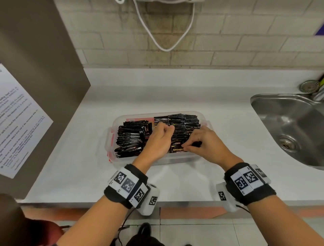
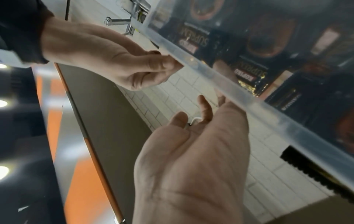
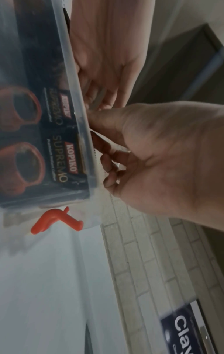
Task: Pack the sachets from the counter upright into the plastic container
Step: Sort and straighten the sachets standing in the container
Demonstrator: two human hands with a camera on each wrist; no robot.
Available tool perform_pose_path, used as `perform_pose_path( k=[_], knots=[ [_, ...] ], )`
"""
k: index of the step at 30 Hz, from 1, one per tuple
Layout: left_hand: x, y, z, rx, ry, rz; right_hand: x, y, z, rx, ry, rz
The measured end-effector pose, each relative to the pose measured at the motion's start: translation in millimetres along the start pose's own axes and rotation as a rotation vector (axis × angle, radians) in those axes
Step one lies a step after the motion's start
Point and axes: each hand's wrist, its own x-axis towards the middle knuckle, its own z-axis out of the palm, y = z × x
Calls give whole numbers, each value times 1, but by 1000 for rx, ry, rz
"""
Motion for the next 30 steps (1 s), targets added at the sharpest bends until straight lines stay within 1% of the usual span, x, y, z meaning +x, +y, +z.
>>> perform_pose_path(
  k=[2,5,6,7,10,11,13,15,17,21,24,28,30],
  knots=[
    [-4,2,0,-13,-6,-52,2,-1,-2,-27,30,-51],
    [-6,2,-1,0,-6,-143,1,-5,0,-52,147,-84],
    [-6,2,-1,-12,-21,-178,0,-6,3,-91,140,-85],
    [-6,2,-1,-25,-37,-207,0,-6,7,-142,88,-71],
    [-4,4,0,12,-91,-277,1,-5,16,-337,-182,50],
    [-3,7,0,23,-116,-292,2,-4,19,-402,-249,79],
    [-1,11,-3,18,-163,-304,5,-3,21,-463,-321,114],
    [0,12,-11,67,-169,-267,9,-4,21,-457,-319,134],
    [0,12,-19,182,-166,-222,13,-5,20,-459,-290,134],
    [-6,20,-15,311,-322,-243,22,-7,24,-478,-338,146],
    [-5,20,-3,278,-411,-285,25,-8,29,-515,-422,192],
    [-5,18,5,324,-429,-286,27,-6,33,-559,-446,207],
    [-6,17,8,370,-422,-243,25,-2,34,-566,-426,199]
  ],
)
